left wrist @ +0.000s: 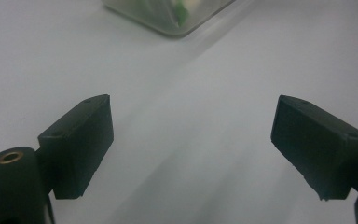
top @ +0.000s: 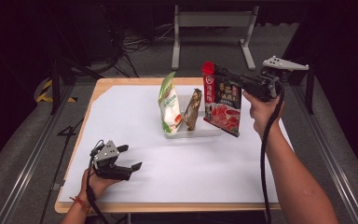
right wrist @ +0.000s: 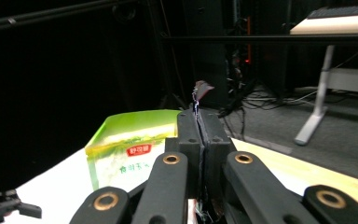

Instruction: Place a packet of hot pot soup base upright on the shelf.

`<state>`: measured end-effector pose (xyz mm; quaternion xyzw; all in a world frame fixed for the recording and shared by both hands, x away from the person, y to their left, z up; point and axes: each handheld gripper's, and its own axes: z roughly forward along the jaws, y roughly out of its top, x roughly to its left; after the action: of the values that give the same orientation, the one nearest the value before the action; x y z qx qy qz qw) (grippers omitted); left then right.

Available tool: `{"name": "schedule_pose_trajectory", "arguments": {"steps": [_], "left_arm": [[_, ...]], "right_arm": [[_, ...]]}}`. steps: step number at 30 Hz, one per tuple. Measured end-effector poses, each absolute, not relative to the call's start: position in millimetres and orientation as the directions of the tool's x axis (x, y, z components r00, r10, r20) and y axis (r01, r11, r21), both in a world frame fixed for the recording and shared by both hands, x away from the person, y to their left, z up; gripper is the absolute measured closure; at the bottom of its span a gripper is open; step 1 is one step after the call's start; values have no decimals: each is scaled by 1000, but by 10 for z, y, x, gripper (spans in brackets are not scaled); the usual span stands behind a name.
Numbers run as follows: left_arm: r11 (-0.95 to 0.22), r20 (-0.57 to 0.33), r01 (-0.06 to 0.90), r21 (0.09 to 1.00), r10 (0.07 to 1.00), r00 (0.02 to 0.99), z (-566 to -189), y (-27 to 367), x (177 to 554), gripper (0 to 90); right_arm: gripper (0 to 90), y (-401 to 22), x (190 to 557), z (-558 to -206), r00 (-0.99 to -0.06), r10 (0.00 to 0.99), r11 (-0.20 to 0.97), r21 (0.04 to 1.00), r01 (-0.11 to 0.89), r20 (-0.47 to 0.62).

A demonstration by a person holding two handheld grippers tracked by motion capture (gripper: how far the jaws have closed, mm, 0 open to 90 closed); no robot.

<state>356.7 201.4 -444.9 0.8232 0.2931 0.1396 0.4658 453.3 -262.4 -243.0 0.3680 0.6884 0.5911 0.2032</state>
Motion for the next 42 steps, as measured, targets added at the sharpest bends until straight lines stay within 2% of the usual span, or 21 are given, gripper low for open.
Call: {"name": "schedule_pose_trajectory", "arguments": {"steps": [3, 16, 26, 38, 42], "left_arm": [[-394, -43, 351, 849, 611, 791, -4447, 2014, 3567, 137], [-408, -31, 339, 848, 600, 799, -4438, 1973, 3573, 136], [-407, -29, 335, 850, 597, 802, -4435, 1978, 3578, 137], [-415, -25, 337, 845, 599, 800, -4440, 1970, 3577, 137], [-423, -18, 335, 842, 598, 801, -4443, 1972, 3572, 137]], "right_arm": [[890, -2555, 4593, -2465, -635, 759, 45, 963, 267, 141], [888, -2406, 4873, -2616, -594, 783, -22, 963, 268, 183], [886, -2368, 5019, -2809, -614, 755, -87, 963, 254, 231], [881, -2415, 4963, -3003, -647, 735, -73, 972, 223, 204], [879, -2412, 4930, -3060, -667, 731, -5, 978, 211, 148]]}}
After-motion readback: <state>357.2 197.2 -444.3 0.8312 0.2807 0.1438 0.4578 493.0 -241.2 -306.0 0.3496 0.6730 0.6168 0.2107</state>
